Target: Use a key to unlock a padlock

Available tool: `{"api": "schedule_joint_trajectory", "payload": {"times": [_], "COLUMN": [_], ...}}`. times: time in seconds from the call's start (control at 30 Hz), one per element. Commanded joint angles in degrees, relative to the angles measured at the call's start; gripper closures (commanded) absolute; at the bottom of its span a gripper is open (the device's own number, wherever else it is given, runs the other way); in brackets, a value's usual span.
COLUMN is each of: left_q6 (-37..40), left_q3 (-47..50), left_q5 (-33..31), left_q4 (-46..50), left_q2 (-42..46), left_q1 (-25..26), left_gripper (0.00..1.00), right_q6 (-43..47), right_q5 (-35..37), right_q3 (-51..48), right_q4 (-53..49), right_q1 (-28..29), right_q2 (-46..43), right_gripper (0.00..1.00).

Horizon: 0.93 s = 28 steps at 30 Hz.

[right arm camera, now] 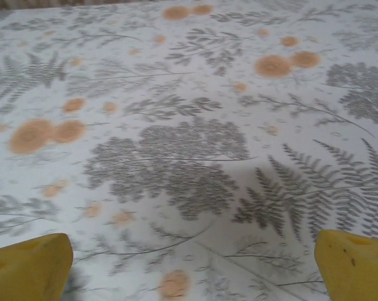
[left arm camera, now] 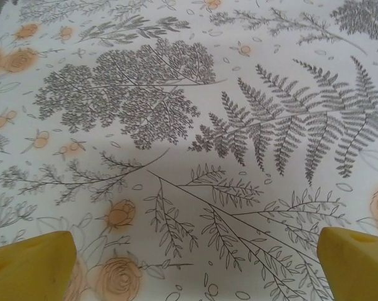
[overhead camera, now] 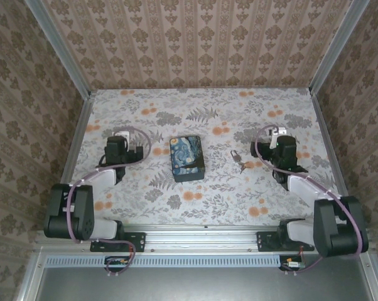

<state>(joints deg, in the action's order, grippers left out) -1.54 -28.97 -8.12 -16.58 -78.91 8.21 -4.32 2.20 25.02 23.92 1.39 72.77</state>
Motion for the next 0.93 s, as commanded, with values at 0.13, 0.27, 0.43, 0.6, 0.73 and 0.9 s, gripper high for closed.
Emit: {"api": "schedule_joint_trajectory", "payload": {"times": [0.13, 0.27, 0.43, 0.6, 0.73, 0.9], "left_q6": [10.0, 6.83, 5.54, 4.92, 4.85, 5.08], "left_q3": [5.73, 9.51, 6.91, 6.73, 6.04, 5.86], "left_q5": [5.23, 3.15, 1.75, 1.29, 3.63, 7.5], "left_q4": [-24.84, -37.7, -35.44, -34.8, -33.48, -32.99], "left_q2": [-1.39, -7.83, -9.46, -9.43, -9.5, -9.41], "left_q1": [-1.6, -4.05, -5.01, -5.4, -5.9, -6.9], "left_gripper": [0.0, 0.0, 0.0, 0.0, 0.0, 0.0], "right_q6": [1.85, 1.94, 2.3, 2.36, 2.37, 2.32], "right_q5": [-2.88, -2.84, 1.89, 2.02, 2.1, 2.02], "right_q3": [-1.71, -1.69, -1.63, -1.72, -1.72, -1.72], "right_q4": [24.28, 25.64, 25.14, 25.12, 25.12, 25.08], "right_q1": [-2.09, -2.03, -0.45, -0.4, -0.33, -0.29], "right_q2": [14.51, 15.29, 15.09, 14.87, 14.95, 14.9], "right_gripper": [0.0, 0.0, 0.0, 0.0, 0.0, 0.0]}}
